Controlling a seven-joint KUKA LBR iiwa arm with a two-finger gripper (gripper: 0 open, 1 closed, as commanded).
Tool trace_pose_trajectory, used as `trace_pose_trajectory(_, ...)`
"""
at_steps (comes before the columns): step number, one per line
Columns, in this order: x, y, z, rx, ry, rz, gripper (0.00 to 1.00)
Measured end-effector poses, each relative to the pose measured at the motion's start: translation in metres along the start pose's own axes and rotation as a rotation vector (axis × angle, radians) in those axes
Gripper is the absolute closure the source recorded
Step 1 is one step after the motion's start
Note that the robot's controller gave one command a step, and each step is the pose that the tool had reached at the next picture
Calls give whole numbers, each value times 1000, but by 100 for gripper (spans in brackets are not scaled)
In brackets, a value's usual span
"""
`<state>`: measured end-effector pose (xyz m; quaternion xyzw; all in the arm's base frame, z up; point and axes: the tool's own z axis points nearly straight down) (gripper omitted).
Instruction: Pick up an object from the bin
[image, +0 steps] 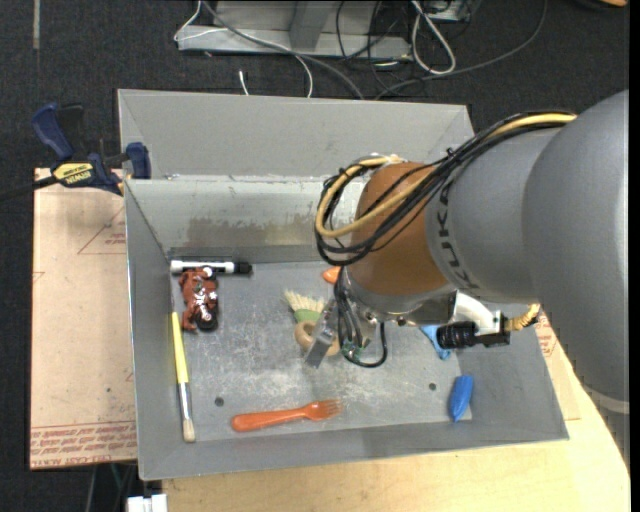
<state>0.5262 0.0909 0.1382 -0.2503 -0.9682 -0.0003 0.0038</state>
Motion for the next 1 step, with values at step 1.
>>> trace_pose_trajectory(1,-2,2,-44,-6,-8,-1,100)
